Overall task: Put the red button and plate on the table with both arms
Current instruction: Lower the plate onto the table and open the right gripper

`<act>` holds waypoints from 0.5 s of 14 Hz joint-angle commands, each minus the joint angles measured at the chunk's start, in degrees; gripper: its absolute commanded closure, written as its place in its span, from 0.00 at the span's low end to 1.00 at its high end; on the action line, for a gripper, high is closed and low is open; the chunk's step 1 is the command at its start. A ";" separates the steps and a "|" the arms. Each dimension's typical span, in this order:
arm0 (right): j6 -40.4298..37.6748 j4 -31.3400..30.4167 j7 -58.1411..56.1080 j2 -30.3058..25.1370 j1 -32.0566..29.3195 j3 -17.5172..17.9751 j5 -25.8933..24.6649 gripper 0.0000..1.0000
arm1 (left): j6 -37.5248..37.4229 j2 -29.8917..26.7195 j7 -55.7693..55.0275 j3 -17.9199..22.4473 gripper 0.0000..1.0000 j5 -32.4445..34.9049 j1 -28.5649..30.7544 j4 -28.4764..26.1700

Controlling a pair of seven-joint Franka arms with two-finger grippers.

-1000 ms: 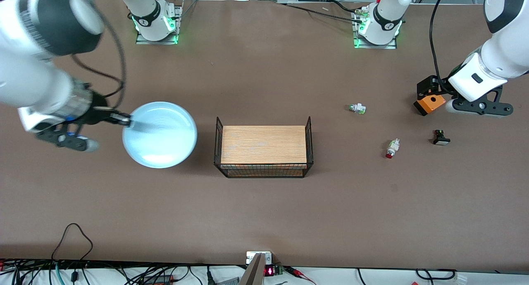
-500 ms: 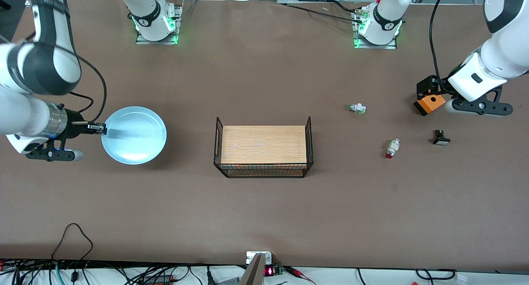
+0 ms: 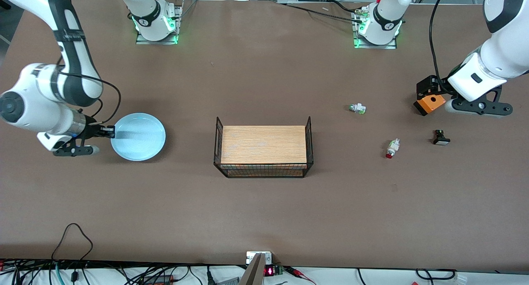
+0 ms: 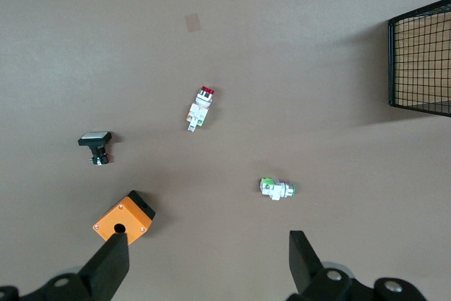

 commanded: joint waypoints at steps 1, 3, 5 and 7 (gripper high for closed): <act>8.46 -7.84 -4.87 -1.50 -2.73 1.13 -0.27 1.00 | -1.06 -0.63 -0.07 0.21 0.00 -0.30 -0.37 0.46; 9.37 -8.38 -4.36 -0.61 -2.73 1.13 -0.27 0.41 | -1.06 -0.54 -0.42 0.21 0.00 -0.30 -0.46 0.46; 8.23 -7.51 -4.44 -2.53 -2.74 1.22 -0.18 0.00 | -1.06 -0.54 -0.42 0.21 0.00 -0.30 -0.46 0.46; 0.36 -3.22 -1.30 -4.64 -2.03 1.66 -0.10 0.00 | -1.06 -0.63 -0.42 0.21 0.00 -0.30 -0.46 0.46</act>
